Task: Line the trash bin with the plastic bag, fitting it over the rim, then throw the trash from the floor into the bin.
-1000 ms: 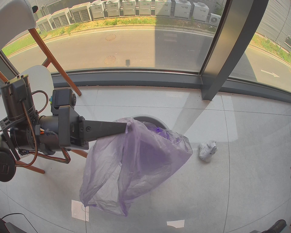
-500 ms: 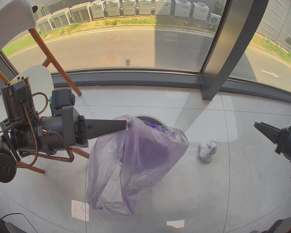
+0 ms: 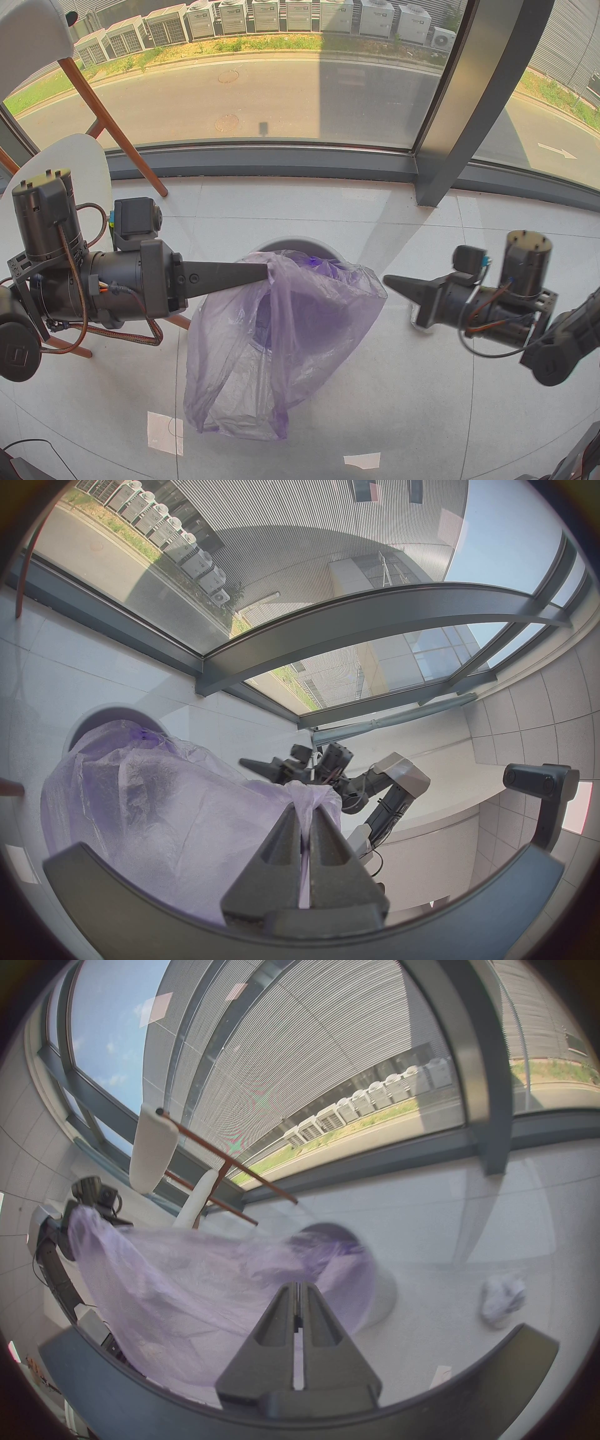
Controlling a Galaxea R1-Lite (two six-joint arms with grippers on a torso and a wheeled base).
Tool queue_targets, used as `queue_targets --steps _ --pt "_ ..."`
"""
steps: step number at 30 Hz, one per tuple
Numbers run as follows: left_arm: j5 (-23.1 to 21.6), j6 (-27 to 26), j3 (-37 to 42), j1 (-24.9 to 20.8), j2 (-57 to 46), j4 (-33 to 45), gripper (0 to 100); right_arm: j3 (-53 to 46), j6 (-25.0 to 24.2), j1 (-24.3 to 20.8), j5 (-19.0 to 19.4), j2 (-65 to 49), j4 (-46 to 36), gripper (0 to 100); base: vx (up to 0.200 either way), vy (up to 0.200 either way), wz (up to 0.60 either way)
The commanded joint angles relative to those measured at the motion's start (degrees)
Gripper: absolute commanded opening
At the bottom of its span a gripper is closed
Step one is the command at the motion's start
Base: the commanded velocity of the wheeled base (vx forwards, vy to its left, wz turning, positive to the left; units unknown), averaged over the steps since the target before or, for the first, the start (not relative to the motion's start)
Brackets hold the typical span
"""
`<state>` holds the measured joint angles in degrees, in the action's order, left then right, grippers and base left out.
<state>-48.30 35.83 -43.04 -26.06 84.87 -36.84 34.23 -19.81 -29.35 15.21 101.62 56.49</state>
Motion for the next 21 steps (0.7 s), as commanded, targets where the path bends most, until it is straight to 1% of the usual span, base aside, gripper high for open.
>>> queue_targets --steps 1,4,5,6,7,9,15,18,21 --pt "0.0 -1.0 0.2 0.0 0.8 -0.1 0 6.2 -1.5 -6.6 -1.4 14.9 3.7 0 0.000 0.000 0.00" --pt "0.0 -1.0 -0.1 0.0 0.8 -0.2 0 10.0 -2.7 -7.6 -3.6 17.3 3.8 0 0.000 0.000 0.00" --pt "0.0 -1.0 -0.1 0.0 0.8 -0.2 0 10.9 -4.1 -8.3 -4.1 17.7 3.8 0 0.000 0.000 0.00" --pt "0.0 -1.0 -0.1 0.0 0.8 -0.2 0 10.9 -4.1 -8.3 -4.1 17.7 3.8 0 0.000 0.000 0.00" --pt "0.0 -1.0 0.0 0.0 0.8 -0.2 0 12.2 -7.0 -9.6 -4.4 18.0 3.8 0 0.000 0.000 0.00" --pt "0.0 -1.0 0.0 0.0 0.8 -0.2 0 13.5 -8.8 -10.4 -4.8 18.9 3.7 0 0.000 0.000 0.00" --pt "0.0 -1.2 0.0 0.0 0.8 -0.2 0 19.6 -9.0 -9.8 -6.4 23.9 3.8 0 0.000 0.000 0.00" --pt "0.0 -3.0 -0.1 0.0 0.9 -0.2 0 24.0 -8.9 -9.2 -7.7 26.8 4.5 0 0.000 0.000 0.00" --pt "0.0 -4.4 0.3 0.0 0.9 -0.2 0 28.3 -8.8 -9.3 -10.1 29.3 4.4 0 0.000 0.000 0.00"
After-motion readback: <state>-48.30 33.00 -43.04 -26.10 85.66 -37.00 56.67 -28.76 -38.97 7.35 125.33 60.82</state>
